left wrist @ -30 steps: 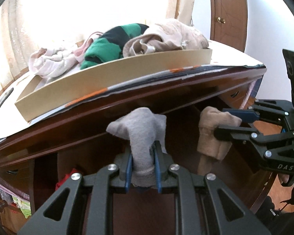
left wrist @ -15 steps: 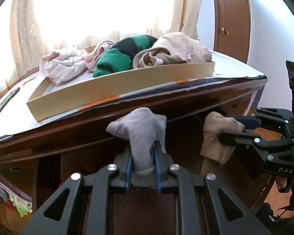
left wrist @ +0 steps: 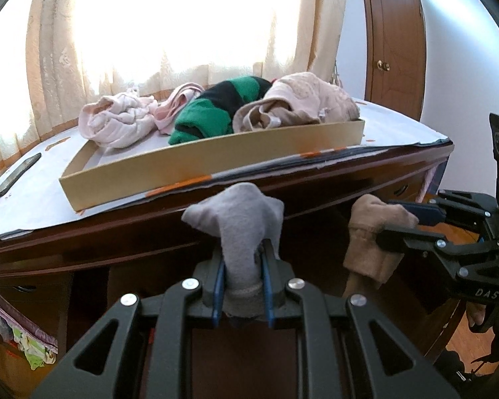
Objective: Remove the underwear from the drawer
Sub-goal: 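Lift both held socks up out of the drawer toward the tray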
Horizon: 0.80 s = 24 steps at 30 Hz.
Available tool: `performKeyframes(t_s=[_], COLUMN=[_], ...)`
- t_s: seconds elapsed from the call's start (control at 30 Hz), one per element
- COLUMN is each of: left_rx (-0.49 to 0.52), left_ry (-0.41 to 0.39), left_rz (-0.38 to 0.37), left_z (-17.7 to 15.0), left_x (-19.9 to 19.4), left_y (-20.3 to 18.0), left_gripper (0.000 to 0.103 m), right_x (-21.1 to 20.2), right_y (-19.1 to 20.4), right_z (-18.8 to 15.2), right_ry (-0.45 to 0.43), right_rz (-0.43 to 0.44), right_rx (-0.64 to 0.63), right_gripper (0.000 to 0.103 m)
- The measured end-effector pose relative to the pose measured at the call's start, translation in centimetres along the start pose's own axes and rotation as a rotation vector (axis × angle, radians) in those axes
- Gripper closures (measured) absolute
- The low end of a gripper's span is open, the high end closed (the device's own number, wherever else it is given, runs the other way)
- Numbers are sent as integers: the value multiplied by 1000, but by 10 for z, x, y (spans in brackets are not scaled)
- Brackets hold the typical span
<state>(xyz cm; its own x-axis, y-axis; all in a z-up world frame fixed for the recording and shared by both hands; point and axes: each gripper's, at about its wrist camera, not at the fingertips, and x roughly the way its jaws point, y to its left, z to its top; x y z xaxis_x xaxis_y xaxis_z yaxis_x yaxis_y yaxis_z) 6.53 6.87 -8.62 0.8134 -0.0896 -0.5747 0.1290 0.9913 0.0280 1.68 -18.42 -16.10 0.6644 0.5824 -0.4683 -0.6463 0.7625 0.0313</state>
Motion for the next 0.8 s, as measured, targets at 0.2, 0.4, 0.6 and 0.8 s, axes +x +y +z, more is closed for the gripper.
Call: performKeyframes(t_s=[0.2,0.4,0.6,0.8], left_rx=[-13,-9,-9,-6], left_ry=[-35,-59,-83,-111], left_rz=[6,9,13,18], left_z=[-1,-1,-2,-3], left_x=[-5,-7,-11,-14], left_y=[1,1,1,0], left_gripper=[86,86,86,86], right_x=[-5,-8,-11,-15], right_y=[1,1,3,4], right_z=[-2,-3,-5,-8], right_ry=[-35,-62,-93,-114], right_rz=[9,16,19,17], right_rx=[-9,-9,-17,-22], right_gripper=[70,70,70,70])
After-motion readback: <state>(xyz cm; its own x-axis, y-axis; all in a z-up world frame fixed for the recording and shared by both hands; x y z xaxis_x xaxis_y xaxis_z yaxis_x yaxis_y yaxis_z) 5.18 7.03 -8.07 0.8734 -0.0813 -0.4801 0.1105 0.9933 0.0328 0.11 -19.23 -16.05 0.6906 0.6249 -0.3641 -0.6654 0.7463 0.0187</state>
